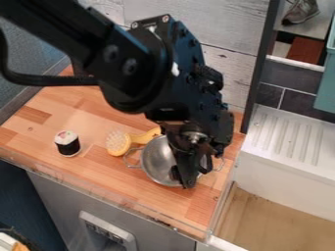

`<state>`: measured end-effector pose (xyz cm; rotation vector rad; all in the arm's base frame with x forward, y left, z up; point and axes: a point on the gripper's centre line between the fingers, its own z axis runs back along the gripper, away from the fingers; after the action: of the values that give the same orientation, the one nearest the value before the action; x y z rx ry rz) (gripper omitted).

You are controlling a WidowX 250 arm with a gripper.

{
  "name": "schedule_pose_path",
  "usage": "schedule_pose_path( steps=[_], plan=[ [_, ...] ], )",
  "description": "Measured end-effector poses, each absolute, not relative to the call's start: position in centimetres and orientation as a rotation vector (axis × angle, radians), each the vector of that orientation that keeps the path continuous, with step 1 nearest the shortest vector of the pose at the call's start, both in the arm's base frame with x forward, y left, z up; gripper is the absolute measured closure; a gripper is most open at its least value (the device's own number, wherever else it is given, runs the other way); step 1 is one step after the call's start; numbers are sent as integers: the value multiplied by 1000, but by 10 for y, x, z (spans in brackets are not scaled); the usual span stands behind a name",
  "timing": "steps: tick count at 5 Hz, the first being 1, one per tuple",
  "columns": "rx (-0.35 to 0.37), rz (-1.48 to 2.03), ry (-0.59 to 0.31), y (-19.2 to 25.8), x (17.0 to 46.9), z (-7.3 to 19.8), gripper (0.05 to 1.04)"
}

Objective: Put the lid on the silver bowl

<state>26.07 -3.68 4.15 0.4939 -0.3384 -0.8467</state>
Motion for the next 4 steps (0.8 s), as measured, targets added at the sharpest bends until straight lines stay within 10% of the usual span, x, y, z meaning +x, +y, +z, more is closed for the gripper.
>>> schedule_pose_path(
  steps=[4],
  plan=[
    [418,-613,-230,-17,306,47,83]
  ],
)
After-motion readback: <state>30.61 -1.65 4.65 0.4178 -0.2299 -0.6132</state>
